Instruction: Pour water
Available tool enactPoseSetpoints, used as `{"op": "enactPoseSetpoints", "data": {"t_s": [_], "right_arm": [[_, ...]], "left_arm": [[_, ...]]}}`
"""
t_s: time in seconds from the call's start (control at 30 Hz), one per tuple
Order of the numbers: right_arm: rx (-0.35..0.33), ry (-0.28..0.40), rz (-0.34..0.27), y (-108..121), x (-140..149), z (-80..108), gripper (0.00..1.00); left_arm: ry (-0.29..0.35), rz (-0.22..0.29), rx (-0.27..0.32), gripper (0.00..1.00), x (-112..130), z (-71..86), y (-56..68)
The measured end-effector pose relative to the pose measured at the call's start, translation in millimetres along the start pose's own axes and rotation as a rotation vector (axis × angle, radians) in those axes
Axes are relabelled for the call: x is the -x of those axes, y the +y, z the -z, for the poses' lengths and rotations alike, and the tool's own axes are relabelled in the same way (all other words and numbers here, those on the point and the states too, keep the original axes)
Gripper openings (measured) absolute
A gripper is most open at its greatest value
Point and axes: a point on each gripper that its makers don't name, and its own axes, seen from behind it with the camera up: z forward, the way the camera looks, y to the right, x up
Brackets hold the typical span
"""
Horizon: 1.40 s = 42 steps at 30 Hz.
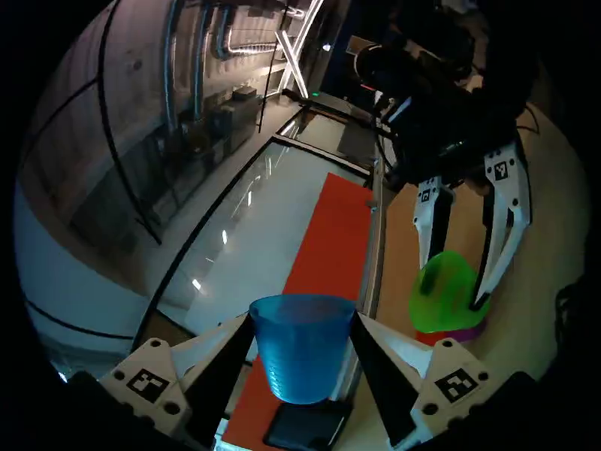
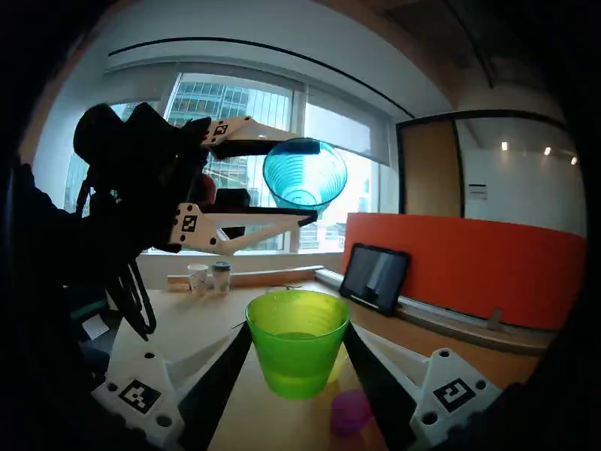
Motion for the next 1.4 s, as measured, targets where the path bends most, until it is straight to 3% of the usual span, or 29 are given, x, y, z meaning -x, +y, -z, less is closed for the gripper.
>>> {"op": "enactPoseSetpoints", "data": {"t_s": [0.3,1.0,1.2,1.4], "right_arm": [[0.005,0.003,0.005,-1,-2,0.8,0.90],[0.019,0.006,0.016,1,-6,6.6,0.90],[0.027,0.003,0.016,4,-6,8.3,0.90],[0.037,-0.007,0.017,8,-5,11.3,0.90]], "left_arm": [[-0.028,0.213,0.006,0.87,18,6.2,-2.6],[-0.023,0.787,0.052,0.87,42,15.1,-0.9],[-0.059,0.899,0.092,0.87,56,19.2,12.1],[-0.102,0.948,0.100,0.87,74,24.2,22.6]]}}
